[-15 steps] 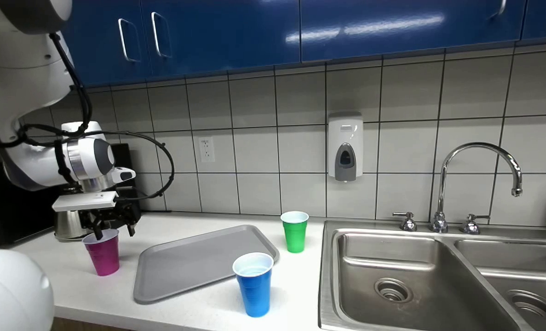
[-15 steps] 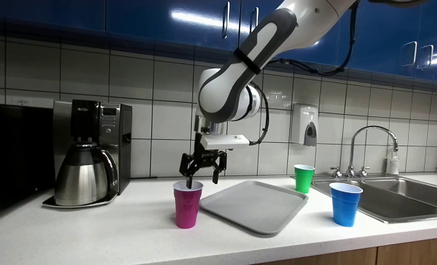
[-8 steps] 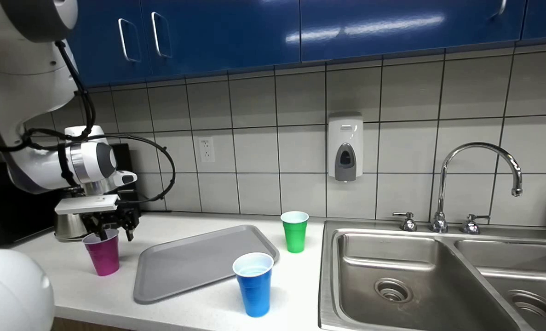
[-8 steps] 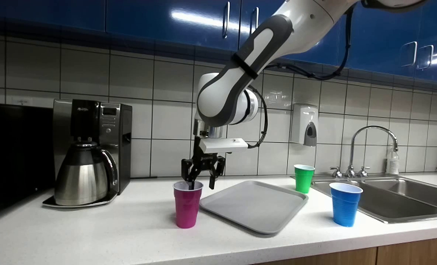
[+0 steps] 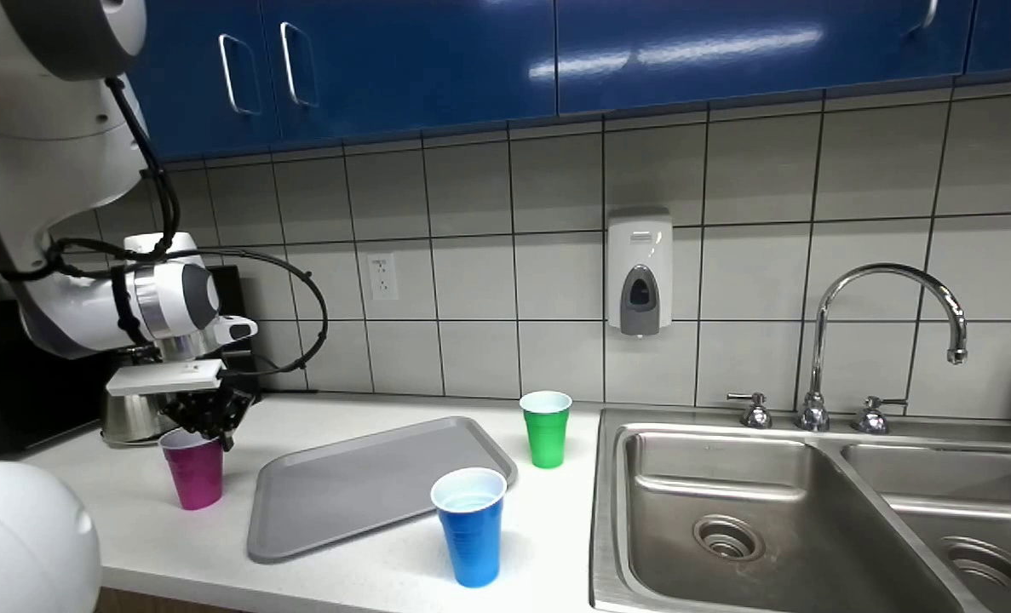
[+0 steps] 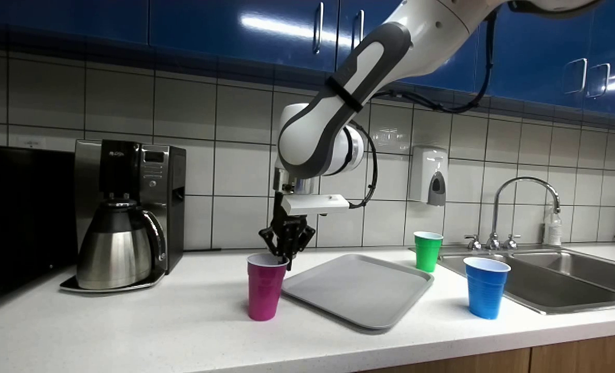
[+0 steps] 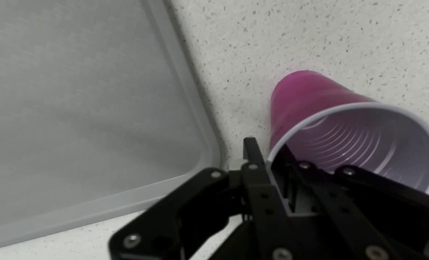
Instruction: Shift the cups to the tray
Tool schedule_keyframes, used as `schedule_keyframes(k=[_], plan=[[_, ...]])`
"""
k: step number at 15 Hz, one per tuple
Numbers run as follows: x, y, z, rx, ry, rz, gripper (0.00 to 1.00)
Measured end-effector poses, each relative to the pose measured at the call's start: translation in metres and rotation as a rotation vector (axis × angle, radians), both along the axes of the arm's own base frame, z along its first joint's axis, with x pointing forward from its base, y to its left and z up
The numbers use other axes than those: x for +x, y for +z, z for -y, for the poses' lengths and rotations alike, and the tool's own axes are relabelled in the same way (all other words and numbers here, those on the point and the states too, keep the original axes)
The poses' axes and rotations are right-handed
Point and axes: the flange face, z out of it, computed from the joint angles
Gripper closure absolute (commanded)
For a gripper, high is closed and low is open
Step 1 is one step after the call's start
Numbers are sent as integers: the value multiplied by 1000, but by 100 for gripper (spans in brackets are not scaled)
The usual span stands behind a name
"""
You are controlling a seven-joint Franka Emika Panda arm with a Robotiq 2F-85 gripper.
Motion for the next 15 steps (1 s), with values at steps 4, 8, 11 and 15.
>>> schedule_keyframes(k=[4,8,11,15], plan=[[1,4,-5,7,5,10,99],[0,5,-6,8,7,11,99],[0,9,-7,26,-10,7,99],[0,35,-11,102,-68,4,99]])
